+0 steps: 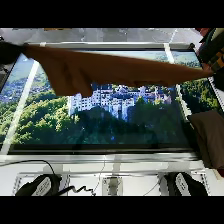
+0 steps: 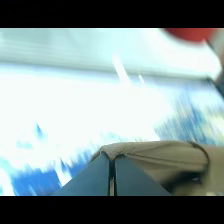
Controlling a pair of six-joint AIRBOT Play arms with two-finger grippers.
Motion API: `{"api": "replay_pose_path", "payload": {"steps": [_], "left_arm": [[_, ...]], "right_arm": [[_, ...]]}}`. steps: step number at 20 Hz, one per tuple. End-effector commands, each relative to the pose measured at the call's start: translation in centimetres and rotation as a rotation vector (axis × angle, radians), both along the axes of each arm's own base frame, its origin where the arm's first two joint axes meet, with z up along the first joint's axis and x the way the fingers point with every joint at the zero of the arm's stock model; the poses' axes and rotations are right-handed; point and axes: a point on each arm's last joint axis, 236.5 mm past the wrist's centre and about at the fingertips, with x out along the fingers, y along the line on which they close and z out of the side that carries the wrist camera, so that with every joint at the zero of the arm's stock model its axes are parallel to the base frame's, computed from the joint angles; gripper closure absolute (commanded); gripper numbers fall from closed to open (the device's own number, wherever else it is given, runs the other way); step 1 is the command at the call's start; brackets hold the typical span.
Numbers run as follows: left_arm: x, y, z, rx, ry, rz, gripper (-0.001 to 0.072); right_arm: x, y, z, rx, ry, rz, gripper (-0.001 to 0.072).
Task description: Fold the clothes and pants, and hang the long-sleeved shirts on hangers.
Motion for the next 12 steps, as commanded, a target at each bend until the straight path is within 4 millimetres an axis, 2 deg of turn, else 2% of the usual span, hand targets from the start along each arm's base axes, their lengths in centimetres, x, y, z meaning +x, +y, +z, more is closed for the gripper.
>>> {"api": "replay_pose_path", "payload": {"steps": [1,3,5,6,7,8,9,10,11,12], "left_arm": [[-5.6,1.3,7.5,0.095,-0.230,0.141,0.0697],[-7.5,2.1,8.1,0.200,-0.249,0.209,0.0697],[-7.5,4.2,7.1,0.288,-0.213,0.289,0.0698],[-6.4,5.2,5.5,0.268,-0.159,0.308,0.0699],[-4.5,5.7,2.0,0.235,-0.050,0.281,0.0699],[-2.7,5.4,-3.5,0.217,0.121,0.213,0.0699],[-1.7,4.4,-11.1,0.187,0.363,0.101,0.0699],[-2.1,2.8,-18.8,0.150,0.612,-0.027,0.0701],[-3.0,1.2,-24.7,0.141,0.795,-0.135,0.0701],[-4.1,0.2,-29.8,0.151,0.946,-0.198,0.0701]], "right_arm": [[-4.4,3.6,6.6,-0.100,-0.121,0.046,0.0703],[-7.0,5.5,9.5,-0.143,-0.194,0.061,0.0703],[-8.1,5.5,11.4,-0.176,-0.256,0.032,0.0705],[-7.5,4.8,11.0,-0.178,-0.244,0.018,0.0707],[-6.2,3.8,8.8,-0.167,-0.170,0.017,0.0707],[-4.4,3.1,4.1,-0.117,-0.024,0.047,0.0707],[-3.3,2.6,-1.9,-0.061,0.163,0.092,0.0707],[-3.2,3.0,-9.0,0.038,0.387,0.159,0.0707],[-4.1,4.0,-14.8,0.142,0.578,0.233,0.0706],[-5.7,5.6,-19.5,0.255,0.749,0.313,0.0706]]}}
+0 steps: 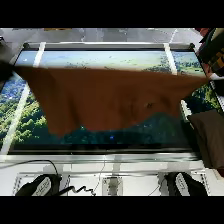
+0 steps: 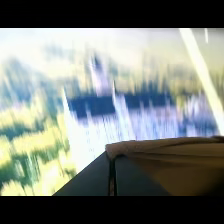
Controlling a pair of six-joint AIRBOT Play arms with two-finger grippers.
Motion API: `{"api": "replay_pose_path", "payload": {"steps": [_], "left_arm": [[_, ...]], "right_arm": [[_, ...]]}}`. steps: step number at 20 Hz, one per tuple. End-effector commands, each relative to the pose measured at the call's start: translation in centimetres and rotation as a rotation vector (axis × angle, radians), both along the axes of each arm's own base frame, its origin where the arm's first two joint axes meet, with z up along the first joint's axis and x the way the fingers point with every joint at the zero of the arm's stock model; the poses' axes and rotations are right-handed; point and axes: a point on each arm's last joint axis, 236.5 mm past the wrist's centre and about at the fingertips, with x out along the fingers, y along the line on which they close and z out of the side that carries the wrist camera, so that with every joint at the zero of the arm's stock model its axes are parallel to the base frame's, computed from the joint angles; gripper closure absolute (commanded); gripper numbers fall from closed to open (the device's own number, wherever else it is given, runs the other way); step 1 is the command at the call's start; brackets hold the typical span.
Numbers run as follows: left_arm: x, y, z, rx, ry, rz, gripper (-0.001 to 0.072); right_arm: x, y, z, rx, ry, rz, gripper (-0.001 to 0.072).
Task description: Fold the clothes and pants, and hang the long-sleeved shirts on hangers.
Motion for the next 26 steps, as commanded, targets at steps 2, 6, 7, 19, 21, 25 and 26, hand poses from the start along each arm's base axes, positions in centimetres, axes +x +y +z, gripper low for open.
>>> {"api": "replay_pose_path", "payload": {"steps": [2,6,7,19,21,25,26], "left_arm": [[-5.7,-4.8,-19.2,-0.008,0.651,-0.247,0.0701],[-6.8,-5.4,-21.3,0.177,0.714,-0.331,0.0699],[-6.9,-5.1,-21.4,0.205,0.715,-0.332,0.0699],[6.0,-5.5,-17.2,0.126,0.194,-0.116,0.0697],[6.2,-6.3,-18.0,0.071,0.215,-0.114,0.0697],[6.2,-7.9,-19.6,0.020,0.256,-0.132,0.0697],[6.2,-8.4,-20.0,0.021,0.263,-0.141,0.0697]], "right_arm": [[-5.8,5.5,-16.4,0.323,0.652,0.248,0.0705],[-5.5,6.8,-17.1,0.276,0.650,0.340,0.0705],[-5.3,6.7,-17.1,0.272,0.641,0.334,0.0704],[7.6,-5.2,-12.8,0.117,0.099,-0.223,0.0703],[9.4,-8.2,-11.2,0.132,-0.020,-0.354,0.0700],[8.3,-5.7,-13.4,0.195,0.095,-0.285,0.0061],[7.2,-3.9,-14.6,0.226,0.177,-0.231,0.0066]]}}
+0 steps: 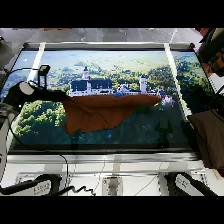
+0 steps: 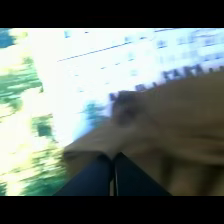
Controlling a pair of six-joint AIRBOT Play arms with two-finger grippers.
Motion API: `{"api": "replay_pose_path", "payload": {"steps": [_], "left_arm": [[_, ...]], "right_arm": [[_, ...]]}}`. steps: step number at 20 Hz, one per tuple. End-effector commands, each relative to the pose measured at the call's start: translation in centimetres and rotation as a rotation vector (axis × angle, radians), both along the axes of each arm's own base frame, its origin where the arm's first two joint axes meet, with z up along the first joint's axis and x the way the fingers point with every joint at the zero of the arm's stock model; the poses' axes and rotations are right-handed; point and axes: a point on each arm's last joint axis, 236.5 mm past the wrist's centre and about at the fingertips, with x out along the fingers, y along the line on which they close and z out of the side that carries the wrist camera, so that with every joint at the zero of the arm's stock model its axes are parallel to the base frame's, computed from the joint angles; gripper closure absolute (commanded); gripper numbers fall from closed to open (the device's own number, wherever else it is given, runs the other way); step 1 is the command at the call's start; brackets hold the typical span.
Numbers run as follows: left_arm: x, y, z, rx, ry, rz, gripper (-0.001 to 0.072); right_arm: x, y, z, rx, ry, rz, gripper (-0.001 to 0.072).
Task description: Fold the clothes and pants, and hang the long-sleeved shirts on hangers.
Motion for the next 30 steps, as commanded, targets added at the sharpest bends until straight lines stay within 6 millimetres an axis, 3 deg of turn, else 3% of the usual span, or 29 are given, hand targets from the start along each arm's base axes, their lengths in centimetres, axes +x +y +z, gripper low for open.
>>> {"api": "replay_pose_path", "payload": {"steps": [1,2,5,8,9,10,15,18,20,21,24,30], "left_arm": [[0.4,-1.6,-0.9,-0.034,0.012,-0.012,0.0697],[0.3,-2.1,-1.1,-0.034,0.016,-0.023,0.0697],[0.0,-3.6,-1.1,-0.033,0.016,-0.056,0.0697],[-0.1,-4.3,-1.1,-0.033,0.017,-0.071,0.0697],[-0.1,-4.3,-1.1,-0.033,0.017,-0.071,0.0697],[-0.1,-4.3,-1.1,-0.033,0.017,-0.071,0.0697],[-0.1,-4.3,-1.1,-0.033,0.017,-0.071,0.0697],[-0.1,-4.3,-1.1,-0.033,0.017,-0.071,0.0697],[-0.1,-4.3,-1.1,-0.033,0.017,-0.071,0.0697],[-0.1,-4.3,-1.1,-0.033,0.016,-0.071,0.0697],[-0.1,-4.3,-1.1,-0.033,0.016,-0.070,0.0697],[-0.1,-4.3,-1.1,-0.033,0.015,-0.070,0.0697]], "right_arm": [[-2.6,4.0,-2.7,0.130,0.161,0.112,0.0175],[-4.5,6.7,-3.9,0.187,0.254,0.195,0.0309],[-9.9,15.0,-6.9,0.317,0.470,0.433,0.0312],[-12.4,24.6,-8.4,0.461,0.507,0.583,0.0292],[-12.8,27.7,-8.8,0.514,0.508,0.576,0.0198],[-13.1,30.2,-9.3,0.556,0.521,0.537,0.0038],[-13.8,39.2,-11.7,0.639,0.588,0.428,0.0024],[-13.5,42.8,-13.4,0.743,0.693,0.370,0.0089],[-11.9,44.1,-14.1,0.788,0.715,0.336,0.0103],[-11.1,44.6,-14.4,0.796,0.723,0.327,0.0171],[-9.6,45.9,-14.8,0.829,0.751,0.289,0.0186],[-11.9,46.6,-15.8,0.874,0.900,0.229,0.0186]]}}
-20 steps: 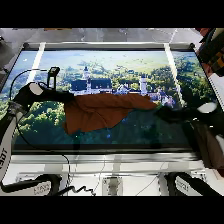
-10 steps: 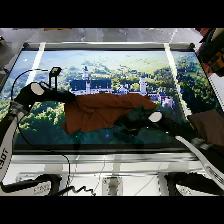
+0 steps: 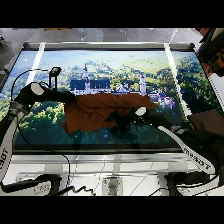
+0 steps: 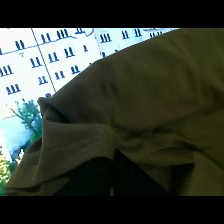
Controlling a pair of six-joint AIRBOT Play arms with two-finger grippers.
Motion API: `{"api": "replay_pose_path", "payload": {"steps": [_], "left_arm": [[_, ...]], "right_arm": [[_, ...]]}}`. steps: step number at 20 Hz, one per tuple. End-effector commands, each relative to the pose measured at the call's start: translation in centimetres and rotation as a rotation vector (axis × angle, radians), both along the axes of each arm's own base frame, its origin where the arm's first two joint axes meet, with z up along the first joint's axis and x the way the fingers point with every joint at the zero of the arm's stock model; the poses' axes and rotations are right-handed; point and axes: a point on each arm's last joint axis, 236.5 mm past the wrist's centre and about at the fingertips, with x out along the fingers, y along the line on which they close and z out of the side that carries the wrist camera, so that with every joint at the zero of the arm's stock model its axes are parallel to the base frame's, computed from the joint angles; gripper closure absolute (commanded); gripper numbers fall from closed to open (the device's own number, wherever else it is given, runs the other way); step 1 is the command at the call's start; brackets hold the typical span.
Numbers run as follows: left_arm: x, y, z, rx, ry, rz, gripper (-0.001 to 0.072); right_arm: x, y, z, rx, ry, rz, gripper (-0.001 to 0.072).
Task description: Fold the clothes and pants, and hang the long-sleeved shirts on hangers.
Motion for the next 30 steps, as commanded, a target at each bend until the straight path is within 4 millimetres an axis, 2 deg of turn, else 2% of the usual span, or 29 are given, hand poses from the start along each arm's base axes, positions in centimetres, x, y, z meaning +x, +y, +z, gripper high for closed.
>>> {"api": "replay_pose_path", "payload": {"steps": [1,2,4,5,6,7,9,10,12,13,15,17,19,21,22,24,26,27,28,30], "left_arm": [[0.1,0.0,0.0,0.001,-0.002,0.001,0.0697],[0.1,0.0,0.0,0.000,-0.003,0.002,0.0697],[0.1,0.0,0.0,0.000,-0.003,0.002,0.0697],[0.1,0.0,0.0,0.000,-0.003,0.002,0.0697],[0.1,0.0,0.0,0.000,-0.002,0.001,0.0697],[0.1,0.0,0.0,0.000,-0.002,0.001,0.0697],[0.1,0.0,0.0,0.000,-0.002,0.001,0.0697],[0.1,0.0,0.0,0.000,-0.002,0.001,0.0697],[0.1,0.0,0.0,0.000,-0.003,0.002,0.0697],[0.1,0.0,0.0,0.000,-0.002,0.001,0.0697],[0.0,0.0,0.0,0.000,-0.001,0.001,0.0697],[-0.2,0.0,0.0,0.000,0.006,-0.004,0.0697],[-0.6,0.3,0.4,0.004,0.013,-0.008,0.0697],[-0.9,1.1,1.4,0.028,-0.006,-0.008,0.0697],[-0.9,1.9,2.2,0.047,-0.027,-0.002,0.0697],[-1.0,3.5,4.7,0.077,-0.087,0.020,0.0697],[-1.3,5.2,7.9,0.088,-0.163,0.062,0.0697],[-1.4,6.2,9.8,0.091,-0.211,0.088,0.0697],[-1.6,7.0,11.8,0.093,-0.262,0.113,0.0697],[-2.3,8.3,16.5,0.104,-0.397,0.161,0.0697]], "right_arm": [[-1.5,0.8,-0.1,0.016,0.083,0.019,0.0185],[-1.6,1.0,-0.3,0.010,0.073,0.019,0.0186],[-0.4,1.2,-1.0,-0.022,0.046,-0.049,0.0188],[0.7,1.0,-1.5,-0.042,0.037,-0.119,0.0217],[1.8,0.6,-1.9,-0.057,0.019,-0.174,0.0300],[3.0,0.2,-2.0,-0.067,-0.001,-0.226,0.0334],[5.2,-0.9,-1.9,-0.075,-0.046,-0.310,0.0336],[6.1,-1.4,-1.8,-0.079,-0.063,-0.336,0.0382],[7.0,-2.4,-1.8,-0.086,-0.079,-0.363,0.0629],[7.3,-2.9,-1.9,-0.100,-0.094,-0.356,0.0700],[7.8,-4.1,-2.1,-0.131,-0.122,-0.335,0.0702],[9.3,-5.7,-0.3,-0.150,-0.223,-0.304,0.0703],[12.4,-8.3,4.3,-0.175,-0.429,-0.252,0.0703],[15.6,-12.2,10.9,-0.230,-0.674,-0.222,0.0703],[16.8,-14.8,14.4,-0.268,-0.782,-0.233,0.0703],[18.1,-20.4,21.3,-0.344,-0.949,-0.300,0.0703],[17.5,-25.3,27.5,-0.451,-1.112,-0.323,0.0703],[16.6,-27.3,30.6,-0.514,-1.194,-0.311,0.0703],[15.3,-28.6,33.5,-0.574,-1.271,-0.284,0.0702],[12.2,-29.9,38.9,-0.669,-1.419,-0.236,0.0702]]}}
